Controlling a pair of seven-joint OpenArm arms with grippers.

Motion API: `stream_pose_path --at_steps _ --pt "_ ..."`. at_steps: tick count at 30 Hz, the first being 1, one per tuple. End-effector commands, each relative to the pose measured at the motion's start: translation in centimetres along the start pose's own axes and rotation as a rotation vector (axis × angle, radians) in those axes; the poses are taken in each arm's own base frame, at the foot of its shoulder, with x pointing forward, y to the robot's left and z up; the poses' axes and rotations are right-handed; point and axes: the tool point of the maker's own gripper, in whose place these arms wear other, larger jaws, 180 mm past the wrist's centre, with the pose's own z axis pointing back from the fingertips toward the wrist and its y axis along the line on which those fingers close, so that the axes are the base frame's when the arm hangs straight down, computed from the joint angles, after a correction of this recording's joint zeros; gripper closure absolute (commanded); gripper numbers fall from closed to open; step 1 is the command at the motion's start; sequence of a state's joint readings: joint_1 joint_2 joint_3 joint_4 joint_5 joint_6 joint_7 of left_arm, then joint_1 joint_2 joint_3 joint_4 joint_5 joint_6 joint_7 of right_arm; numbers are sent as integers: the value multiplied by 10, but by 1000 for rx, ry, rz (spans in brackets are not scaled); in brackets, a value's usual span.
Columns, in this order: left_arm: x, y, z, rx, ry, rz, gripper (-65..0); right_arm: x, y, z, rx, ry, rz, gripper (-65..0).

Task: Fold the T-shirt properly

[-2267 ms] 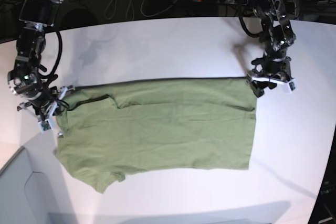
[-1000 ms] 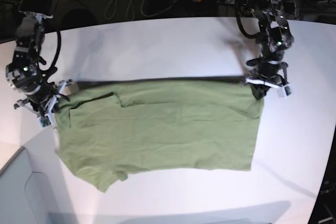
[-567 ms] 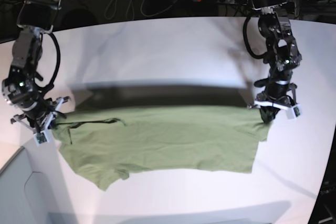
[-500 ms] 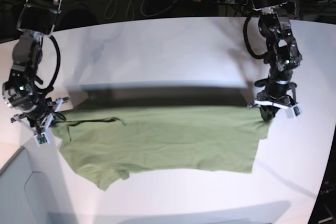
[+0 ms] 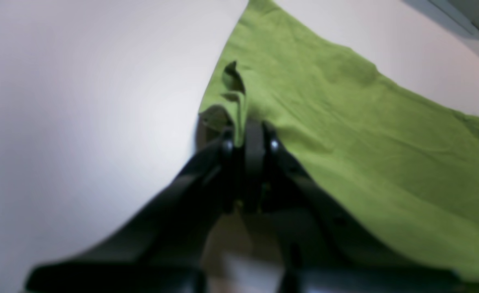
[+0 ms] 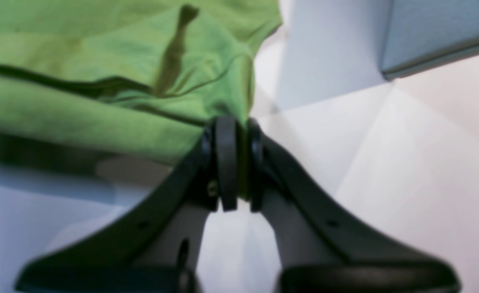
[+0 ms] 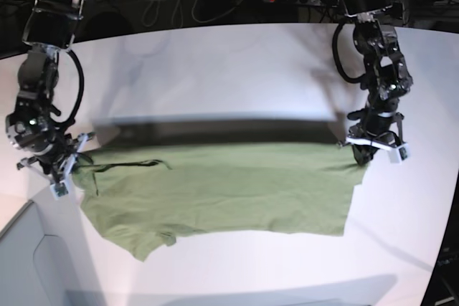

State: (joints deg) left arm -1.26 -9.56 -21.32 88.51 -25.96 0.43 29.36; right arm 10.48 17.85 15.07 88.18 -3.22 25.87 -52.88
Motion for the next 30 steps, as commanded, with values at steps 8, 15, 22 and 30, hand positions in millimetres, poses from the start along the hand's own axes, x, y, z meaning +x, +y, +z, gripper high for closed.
stream_pose_path --at_steps 8,15,22,30 --pt "26 -5 3 -13 -75 -23 0 31 -12 25 -78 -111 28 0" --pt "1 7 2 8 -16 -6 0 5 -2 16 -47 -55 17 0" --pt "17 14 7 20 -48 -25 0 5 -4 18 -55 -56 15 0" --pt "-1 39 18 78 -16 -5 0 -17 -2 20 -54 -13 34 0"
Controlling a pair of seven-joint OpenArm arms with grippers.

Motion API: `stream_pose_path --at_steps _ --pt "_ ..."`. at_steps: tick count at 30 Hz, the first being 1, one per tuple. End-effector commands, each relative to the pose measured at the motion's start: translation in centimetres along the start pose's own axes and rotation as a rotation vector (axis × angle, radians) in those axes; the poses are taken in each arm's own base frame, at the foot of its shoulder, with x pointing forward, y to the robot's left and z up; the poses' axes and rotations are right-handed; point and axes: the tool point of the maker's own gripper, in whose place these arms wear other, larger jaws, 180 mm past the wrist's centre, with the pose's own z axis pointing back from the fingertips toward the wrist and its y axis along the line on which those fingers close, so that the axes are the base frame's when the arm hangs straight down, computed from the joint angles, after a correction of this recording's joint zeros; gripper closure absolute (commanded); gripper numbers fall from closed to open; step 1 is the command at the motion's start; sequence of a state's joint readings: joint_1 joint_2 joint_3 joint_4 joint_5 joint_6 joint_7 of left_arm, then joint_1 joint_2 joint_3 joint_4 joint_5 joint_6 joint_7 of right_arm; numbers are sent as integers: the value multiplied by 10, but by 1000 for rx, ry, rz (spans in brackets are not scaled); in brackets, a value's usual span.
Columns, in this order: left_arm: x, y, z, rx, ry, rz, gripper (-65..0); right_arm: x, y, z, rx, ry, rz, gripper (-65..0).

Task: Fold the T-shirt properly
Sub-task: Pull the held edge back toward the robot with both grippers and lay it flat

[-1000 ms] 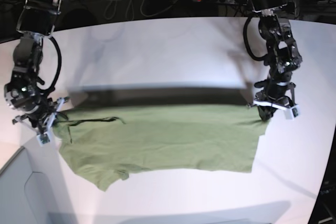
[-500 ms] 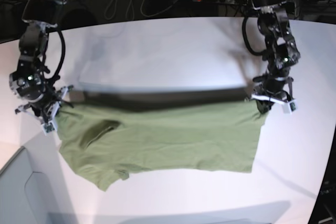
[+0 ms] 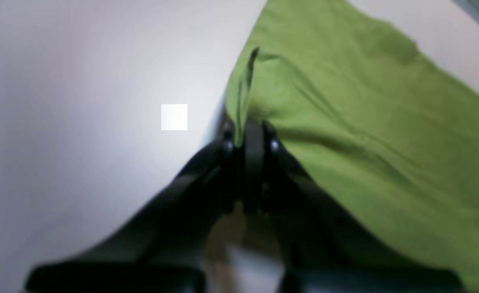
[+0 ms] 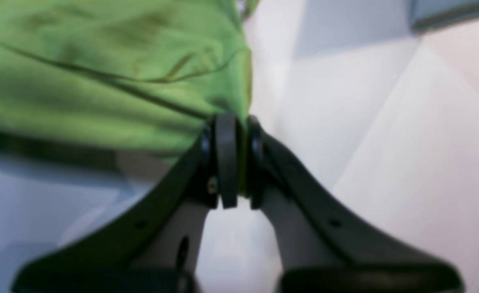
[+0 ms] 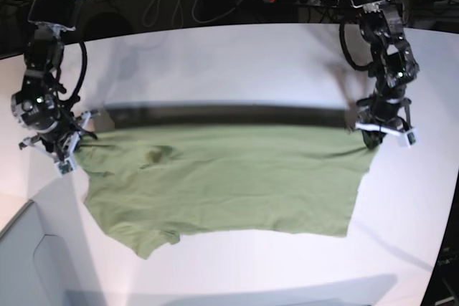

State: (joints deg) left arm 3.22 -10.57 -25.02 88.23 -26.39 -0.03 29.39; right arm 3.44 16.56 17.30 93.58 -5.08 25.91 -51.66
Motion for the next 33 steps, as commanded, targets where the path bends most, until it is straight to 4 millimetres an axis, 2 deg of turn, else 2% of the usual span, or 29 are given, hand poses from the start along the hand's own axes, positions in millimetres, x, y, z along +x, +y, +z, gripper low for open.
stream_pose_path --at_steps 1,7,13,19,26,33 --pt "13 4 4 7 -45 -10 0 6 -10 8 -30 -25 28 0" --pt "-25 13 16 29 29 1 0 -16 8 17 -9 8 59 0" --pt "-62 21 30 52 104 17 0 -58 26 20 31 95 66 0" --pt "-89 30 45 74 168 18 0 -93 46 25 79 144 72 0" --pt "-91 22 78 59 167 -33 0 -114 63 31 122 134 71 0" --pt "-98 29 103 75 190 -66 0 -133 58 38 107 171 53 0"
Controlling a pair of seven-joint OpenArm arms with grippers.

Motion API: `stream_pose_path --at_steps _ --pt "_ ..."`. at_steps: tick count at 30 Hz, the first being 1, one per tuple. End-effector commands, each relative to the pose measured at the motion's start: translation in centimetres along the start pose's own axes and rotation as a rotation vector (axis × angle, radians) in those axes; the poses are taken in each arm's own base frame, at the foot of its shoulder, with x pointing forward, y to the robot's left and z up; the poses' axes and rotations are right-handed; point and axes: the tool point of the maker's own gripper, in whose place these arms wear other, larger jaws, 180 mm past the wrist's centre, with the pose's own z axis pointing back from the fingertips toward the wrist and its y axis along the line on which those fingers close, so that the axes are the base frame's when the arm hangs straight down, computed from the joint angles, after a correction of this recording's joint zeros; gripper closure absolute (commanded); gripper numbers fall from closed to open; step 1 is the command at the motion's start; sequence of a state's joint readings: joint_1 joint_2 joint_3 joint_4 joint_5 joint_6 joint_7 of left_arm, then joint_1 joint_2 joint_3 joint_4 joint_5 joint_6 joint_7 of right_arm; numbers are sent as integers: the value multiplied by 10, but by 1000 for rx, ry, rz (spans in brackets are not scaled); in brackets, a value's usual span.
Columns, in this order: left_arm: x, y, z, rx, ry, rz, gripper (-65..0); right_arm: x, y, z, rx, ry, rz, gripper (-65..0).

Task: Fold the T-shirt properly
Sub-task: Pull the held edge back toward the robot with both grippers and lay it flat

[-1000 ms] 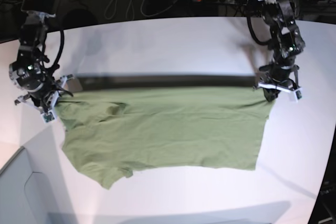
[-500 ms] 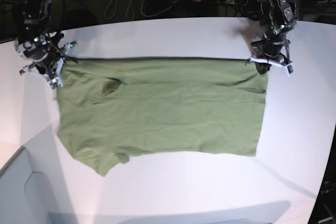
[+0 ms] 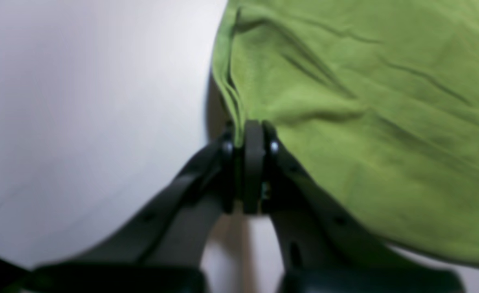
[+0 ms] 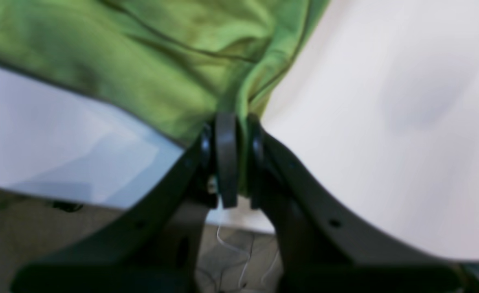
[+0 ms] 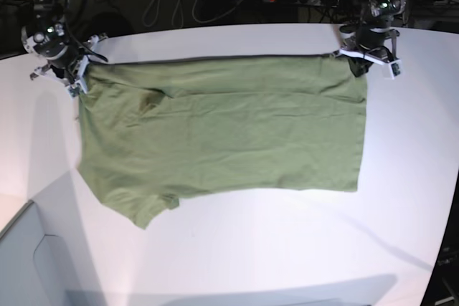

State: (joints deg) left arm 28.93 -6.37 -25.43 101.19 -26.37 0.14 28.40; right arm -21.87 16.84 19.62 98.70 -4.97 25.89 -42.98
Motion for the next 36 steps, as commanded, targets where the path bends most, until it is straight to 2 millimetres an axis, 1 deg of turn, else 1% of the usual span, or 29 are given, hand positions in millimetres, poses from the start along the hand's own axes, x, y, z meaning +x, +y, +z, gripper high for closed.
stream_pose_path --at_steps 1,4,5,9,11,15,19,24,32,36 --pt "5 5 5 9 -18 -9 0 2 -5 4 -14 -6 23 0" --pt "5 11 6 26 -19 -3 0 -6 -5 7 -15 -6 16 0" --pt "0 12 8 28 -9 3 0 -6 -5 9 -16 -11 18 0" --pt "-5 19 13 48 3 7 0 -10 0 15 -14 -8 33 0" --pt "-11 22 16 54 18 5 0 -11 2 18 -12 -8 40 0" --pt "-21 23 20 59 42 7 0 -11 5 24 -14 -15 52 0" --pt "-25 25 21 64 53 8 0 -14 6 24 -10 -7 50 0" --pt "-26 26 22 64 55 7 0 -14 6 24 -10 -7 50 0" --pt "-38 31 29 77 88 2 0 -14 6 23 -11 -7 49 0" --pt "-39 32 29 78 92 2 0 -13 6 24 -12 -7 50 -1"
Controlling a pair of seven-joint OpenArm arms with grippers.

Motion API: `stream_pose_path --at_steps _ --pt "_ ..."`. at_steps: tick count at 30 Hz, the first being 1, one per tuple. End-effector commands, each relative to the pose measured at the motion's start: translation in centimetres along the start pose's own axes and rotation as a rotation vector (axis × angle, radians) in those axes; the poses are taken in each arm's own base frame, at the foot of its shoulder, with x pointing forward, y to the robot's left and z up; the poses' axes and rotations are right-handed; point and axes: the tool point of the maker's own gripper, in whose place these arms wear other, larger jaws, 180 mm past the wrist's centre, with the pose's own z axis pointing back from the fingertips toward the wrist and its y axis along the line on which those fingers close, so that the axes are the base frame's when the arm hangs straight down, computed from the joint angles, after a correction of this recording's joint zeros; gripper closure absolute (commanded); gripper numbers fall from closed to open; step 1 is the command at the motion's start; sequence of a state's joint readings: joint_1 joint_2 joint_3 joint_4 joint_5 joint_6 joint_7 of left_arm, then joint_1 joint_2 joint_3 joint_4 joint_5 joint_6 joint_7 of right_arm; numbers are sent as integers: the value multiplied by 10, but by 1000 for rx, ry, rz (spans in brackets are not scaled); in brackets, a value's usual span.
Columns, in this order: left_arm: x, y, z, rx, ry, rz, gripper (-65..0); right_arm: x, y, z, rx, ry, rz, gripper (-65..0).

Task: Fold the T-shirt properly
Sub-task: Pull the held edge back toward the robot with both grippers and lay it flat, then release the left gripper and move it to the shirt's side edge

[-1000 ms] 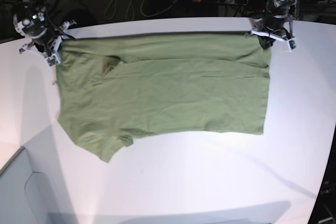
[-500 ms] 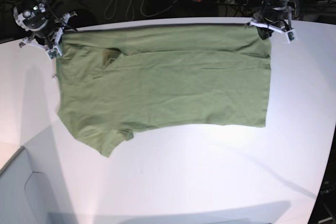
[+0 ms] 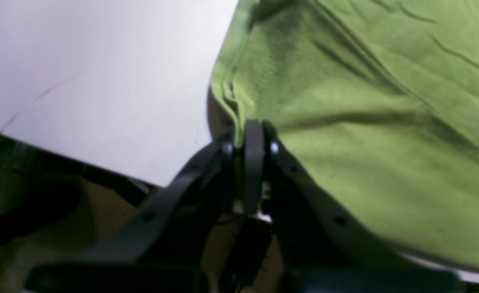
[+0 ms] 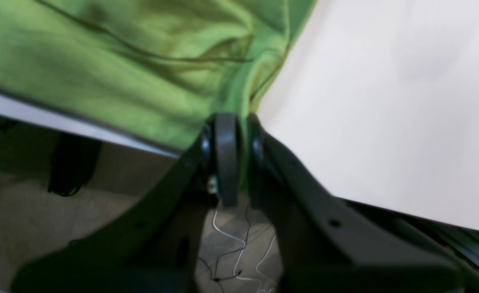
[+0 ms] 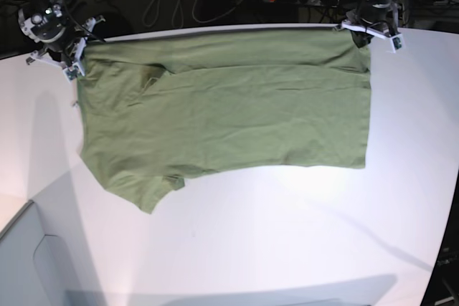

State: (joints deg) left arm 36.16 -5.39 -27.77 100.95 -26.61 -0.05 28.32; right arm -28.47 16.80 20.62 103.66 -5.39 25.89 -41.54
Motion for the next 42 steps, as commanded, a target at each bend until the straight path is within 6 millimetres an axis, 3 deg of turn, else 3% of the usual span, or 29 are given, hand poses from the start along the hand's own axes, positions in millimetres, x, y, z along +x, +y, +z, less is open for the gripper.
stream_pose_path --at_steps 1,3,5,8,10,12,15,21,27,35,42 --pt "3 1 4 3 -12 -10 0 5 -6 4 -13 -16 18 -1" --pt "4 1 4 3 -13 -9 -14 4 -6 4 -13 -13 17 -4" --pt "4 1 4 3 -13 -9 -107 5 -6 4 -13 -16 17 -43" --pt "4 2 4 5 -14 -9 -245 6 -6 5 -15 -17 18 -157" --pt "7 1 4 2 -22 -11 -299 6 -7 5 -15 -18 18 -243" --pt "13 -3 7 -6 -39 -18 -315 6 -13 7 -33 -20 10 -306" --pt "30 -7 13 -8 -85 -32 -314 11 -21 14 -69 -47 -23 -347" --pt "69 5 31 42 -207 -21 -314 30 -44 34 -156 -113 -36 -351" --pt "127 -4 21 18 -346 -39 -314 58 -54 34 -183 -184 -59 -350" --pt "194 -12 -36 -16 -437 64 -317 68 -45 30 -168 -216 -101 -350" --pt "218 -47 -117 -82 -313 45 -315 59 -43 26 -159 -194 -117 -350"
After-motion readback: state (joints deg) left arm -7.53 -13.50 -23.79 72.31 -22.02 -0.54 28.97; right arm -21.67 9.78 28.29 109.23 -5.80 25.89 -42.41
